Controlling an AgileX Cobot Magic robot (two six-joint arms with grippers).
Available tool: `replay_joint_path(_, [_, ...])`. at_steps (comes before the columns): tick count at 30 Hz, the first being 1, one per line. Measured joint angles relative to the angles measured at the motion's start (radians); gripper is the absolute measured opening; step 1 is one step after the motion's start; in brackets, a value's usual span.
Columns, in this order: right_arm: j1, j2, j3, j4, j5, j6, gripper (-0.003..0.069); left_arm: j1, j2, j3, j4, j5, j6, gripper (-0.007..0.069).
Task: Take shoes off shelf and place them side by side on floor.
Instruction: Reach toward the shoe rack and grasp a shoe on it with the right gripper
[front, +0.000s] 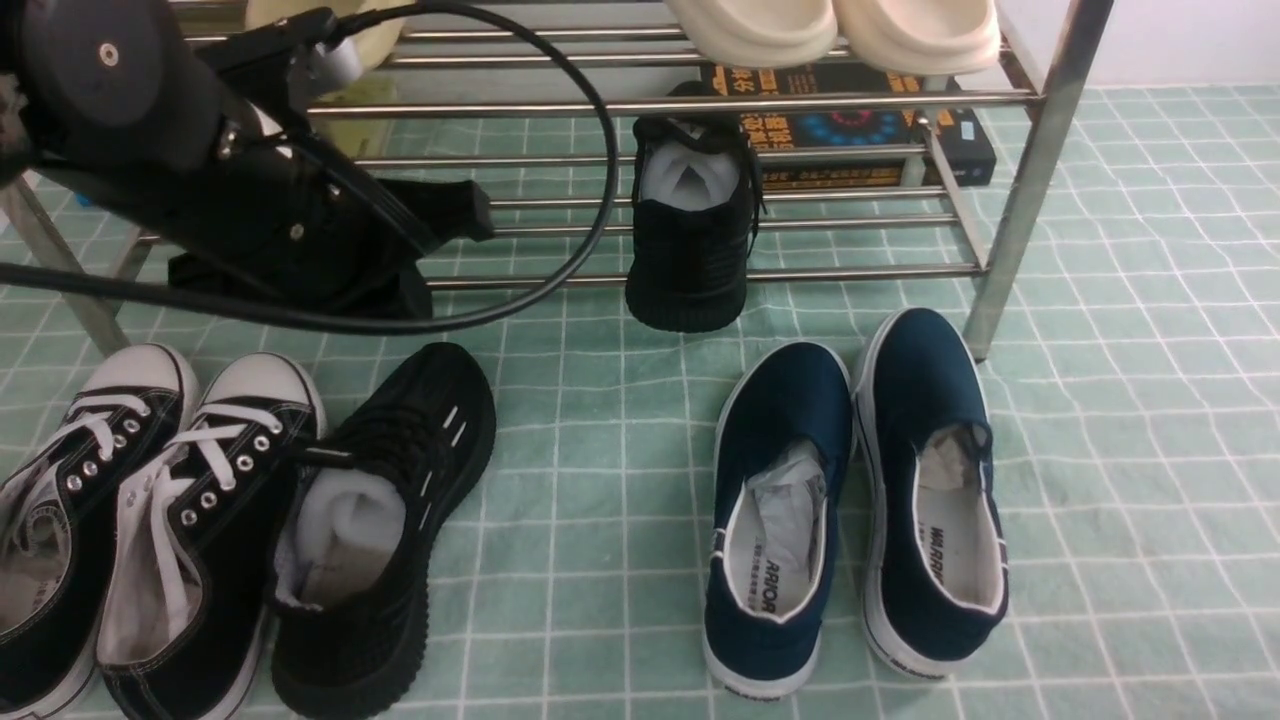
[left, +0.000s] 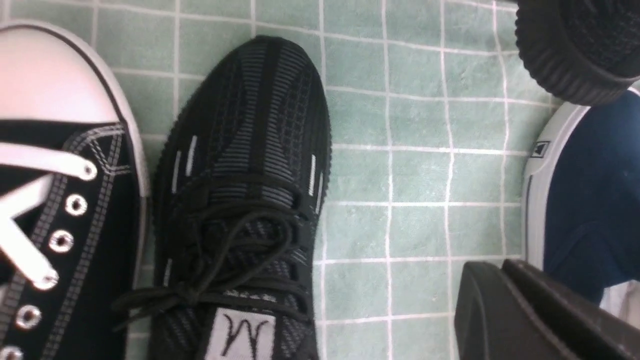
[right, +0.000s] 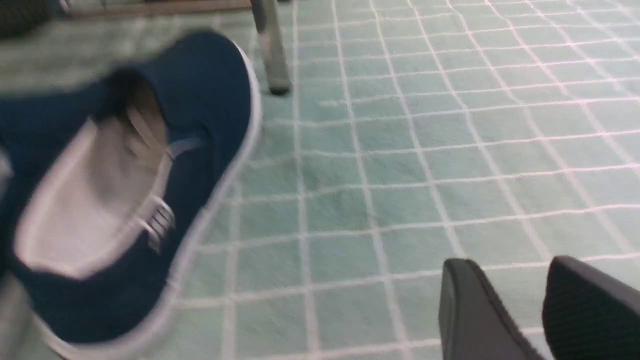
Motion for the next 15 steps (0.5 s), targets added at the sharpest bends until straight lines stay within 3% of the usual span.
replay_joint_path(7, [0.0,0.0,0.0,0.468,-0.172,0.165,0.0239,0.0,0.0,-0.025,0.12,0.055,0.001,0.0063])
replay_joint_path(12, [0.0,0.0,-0.016,0.556,-0.206,0.111,0.021,0.001,0.0,-0.041,0.191,0.115,0.001,0.0063])
replay_joint_path(15, [0.0,0.036,-0.15,0.56,-0.15,-0.03,0.0087,0.055,0.0,-0.043,0.232,0.153,0.001,0.0052])
